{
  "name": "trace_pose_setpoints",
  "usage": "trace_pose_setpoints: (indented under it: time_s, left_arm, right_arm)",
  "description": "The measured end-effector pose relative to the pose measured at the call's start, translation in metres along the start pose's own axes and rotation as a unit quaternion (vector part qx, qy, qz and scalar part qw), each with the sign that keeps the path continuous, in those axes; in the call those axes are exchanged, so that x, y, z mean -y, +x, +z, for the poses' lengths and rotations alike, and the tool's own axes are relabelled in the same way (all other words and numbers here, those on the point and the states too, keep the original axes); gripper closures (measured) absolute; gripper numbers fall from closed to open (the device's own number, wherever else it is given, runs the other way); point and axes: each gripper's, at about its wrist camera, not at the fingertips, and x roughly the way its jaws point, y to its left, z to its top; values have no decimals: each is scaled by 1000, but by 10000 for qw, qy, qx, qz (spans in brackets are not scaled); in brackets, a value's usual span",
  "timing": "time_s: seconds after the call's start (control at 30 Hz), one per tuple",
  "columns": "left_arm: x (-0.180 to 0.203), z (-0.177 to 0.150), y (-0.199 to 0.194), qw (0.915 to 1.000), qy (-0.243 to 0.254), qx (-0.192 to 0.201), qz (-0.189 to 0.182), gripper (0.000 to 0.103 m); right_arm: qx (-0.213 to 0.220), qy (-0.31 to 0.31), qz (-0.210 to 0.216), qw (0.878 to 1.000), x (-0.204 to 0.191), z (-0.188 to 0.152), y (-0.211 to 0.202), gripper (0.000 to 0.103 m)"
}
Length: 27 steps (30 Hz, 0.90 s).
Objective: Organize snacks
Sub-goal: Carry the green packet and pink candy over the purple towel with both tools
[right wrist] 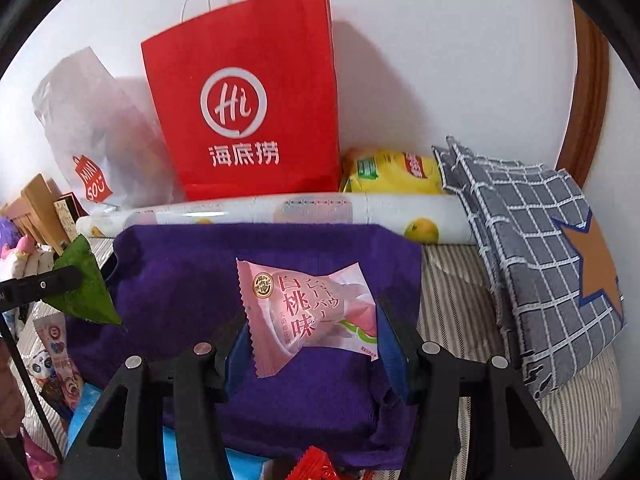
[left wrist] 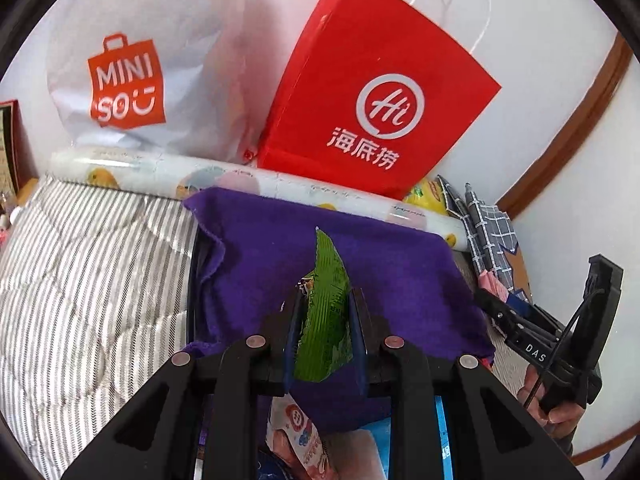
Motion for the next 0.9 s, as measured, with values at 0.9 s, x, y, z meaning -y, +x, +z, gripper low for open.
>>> trace_pose_setpoints:
  time_s: [0.9]
  left_arm:
    - [1,-7,16,9992,109,-55,392,80]
  right_arm:
    - [-218,-46,-170,9996,-4,-12,16,47]
